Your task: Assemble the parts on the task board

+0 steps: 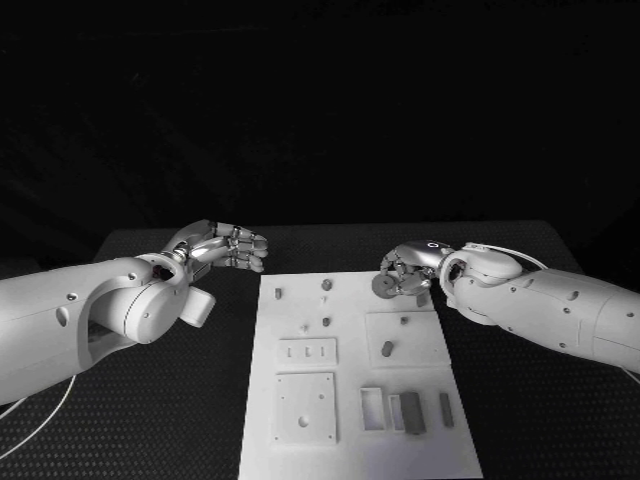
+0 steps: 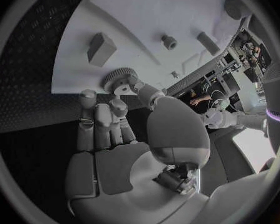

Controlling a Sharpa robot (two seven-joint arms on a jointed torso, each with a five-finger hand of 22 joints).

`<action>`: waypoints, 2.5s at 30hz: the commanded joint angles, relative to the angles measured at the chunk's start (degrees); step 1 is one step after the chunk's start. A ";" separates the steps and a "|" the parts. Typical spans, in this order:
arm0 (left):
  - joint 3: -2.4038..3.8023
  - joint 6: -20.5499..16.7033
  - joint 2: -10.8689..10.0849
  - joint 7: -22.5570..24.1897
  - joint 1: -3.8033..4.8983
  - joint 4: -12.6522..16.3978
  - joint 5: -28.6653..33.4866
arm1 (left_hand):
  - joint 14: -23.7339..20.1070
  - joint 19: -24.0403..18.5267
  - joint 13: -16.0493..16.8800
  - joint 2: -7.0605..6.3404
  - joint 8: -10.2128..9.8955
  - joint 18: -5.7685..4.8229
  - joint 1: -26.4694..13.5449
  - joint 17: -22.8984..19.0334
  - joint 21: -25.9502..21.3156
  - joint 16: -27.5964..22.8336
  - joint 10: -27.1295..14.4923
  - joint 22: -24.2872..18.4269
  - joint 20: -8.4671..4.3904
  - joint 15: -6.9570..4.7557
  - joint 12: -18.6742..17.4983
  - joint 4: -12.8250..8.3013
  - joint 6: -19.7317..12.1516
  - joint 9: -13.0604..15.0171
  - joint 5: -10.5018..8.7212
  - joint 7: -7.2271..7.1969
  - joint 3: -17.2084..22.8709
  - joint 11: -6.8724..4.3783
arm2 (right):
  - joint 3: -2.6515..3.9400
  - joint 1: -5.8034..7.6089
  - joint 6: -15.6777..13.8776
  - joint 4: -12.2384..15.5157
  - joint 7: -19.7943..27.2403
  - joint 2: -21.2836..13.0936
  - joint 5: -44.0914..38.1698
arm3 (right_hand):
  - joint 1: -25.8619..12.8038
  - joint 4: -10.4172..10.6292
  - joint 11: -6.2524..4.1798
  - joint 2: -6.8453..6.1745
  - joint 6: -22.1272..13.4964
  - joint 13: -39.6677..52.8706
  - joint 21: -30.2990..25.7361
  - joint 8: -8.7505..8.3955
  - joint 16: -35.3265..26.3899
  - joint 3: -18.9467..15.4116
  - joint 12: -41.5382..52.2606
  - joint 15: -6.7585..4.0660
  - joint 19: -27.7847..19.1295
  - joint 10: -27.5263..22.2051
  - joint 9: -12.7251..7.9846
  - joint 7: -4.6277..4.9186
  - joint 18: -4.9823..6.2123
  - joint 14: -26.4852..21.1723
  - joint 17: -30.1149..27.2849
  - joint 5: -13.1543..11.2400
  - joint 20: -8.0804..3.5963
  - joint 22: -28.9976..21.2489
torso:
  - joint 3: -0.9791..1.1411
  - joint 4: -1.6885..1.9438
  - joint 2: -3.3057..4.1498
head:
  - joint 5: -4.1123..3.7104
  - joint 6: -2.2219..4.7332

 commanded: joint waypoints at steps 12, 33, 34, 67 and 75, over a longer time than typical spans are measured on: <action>0.05 0.79 -0.04 0.38 0.08 0.19 -0.23 | -0.27 -0.33 0.06 -0.18 -0.27 -0.10 -0.18 0.13 -0.36 -0.43 0.12 0.12 -0.08 0.21 -0.25 -0.23 -0.26 0.11 0.03 0.01 0.14 0.21 | -0.75 -0.82 0.10 -0.76 -0.15 0.42 -8.87 | 0.14 -1.57 0.72 -2.43 1.23 -0.58 0.18 -1.34 0.49 0.56 0.47 0.51 -0.15 -3.60 -0.63 1.26 2.44 -0.28 -0.77 0.00 -0.19 0.84 | 0.08 -0.06 0.00 | -0.33 -0.18; 0.05 0.70 -0.15 0.45 0.08 0.33 -0.23 | -0.27 -0.35 0.08 -0.11 -0.28 -0.11 -0.28 0.23 -0.39 -0.52 0.13 0.17 -0.06 0.23 -0.33 -0.14 -0.28 0.15 0.03 0.03 0.15 0.23 | -1.05 -1.33 -1.14 -0.14 -0.80 0.53 -11.80 | -1.62 -2.16 -1.78 6.17 8.92 -1.85 0.67 2.72 1.05 0.72 0.91 -1.51 0.32 -1.92 1.18 -1.50 2.44 1.78 0.23 0.01 -0.14 0.97 | 0.01 0.02 -0.01 | -0.65 -0.39; 0.05 0.70 -0.15 0.44 0.08 0.33 -0.23 | -0.26 -0.35 0.09 -0.10 -0.29 -0.11 -0.31 0.24 -0.39 -0.52 0.13 0.18 -0.06 0.23 -0.34 -0.12 -0.28 0.15 0.03 0.03 0.14 0.23 | -1.05 -1.33 -1.34 0.07 -0.97 0.47 -11.96 | -1.67 -2.36 -2.02 5.97 9.33 -1.92 0.71 2.94 1.08 0.68 0.89 -1.70 0.34 -1.80 1.33 -1.73 2.44 1.97 0.38 0.00 -0.22 0.99 | 0.02 0.03 -0.01 | -0.66 -0.37; 0.07 0.44 -0.11 0.54 0.33 0.52 -0.22 | -0.26 -0.39 0.13 -0.15 -0.32 -0.08 -0.28 0.40 -0.44 -0.68 0.15 0.26 -0.07 0.23 -0.47 -0.15 -0.31 0.22 0.04 0.02 0.18 0.23 | -1.15 -0.36 -11.07 11.86 -11.29 6.42 -28.30 | -1.83 -3.28 -3.18 5.52 11.30 -2.75 1.05 3.93 1.20 0.97 0.62 -2.94 1.70 0.09 2.52 -2.86 2.43 4.56 1.76 0.02 -1.08 0.78 | -0.03 0.12 0.12 | 0.03 0.38; 0.07 0.63 0.38 0.54 0.35 0.27 -0.22 | -0.25 -0.40 0.14 -0.13 -0.33 -0.08 -0.24 0.44 -0.45 -0.72 0.17 0.29 -0.07 0.23 -0.50 -0.17 -0.31 0.24 0.04 0.02 0.21 0.23 | -1.60 -1.37 -10.35 10.09 -11.37 9.22 -28.83 | -1.79 -3.31 -3.21 5.48 11.30 -2.83 1.04 3.91 1.17 1.04 0.54 -2.98 1.78 0.18 2.56 -2.87 2.44 4.68 1.76 0.01 -1.14 0.75 | -0.03 0.35 0.08 | 0.19 0.09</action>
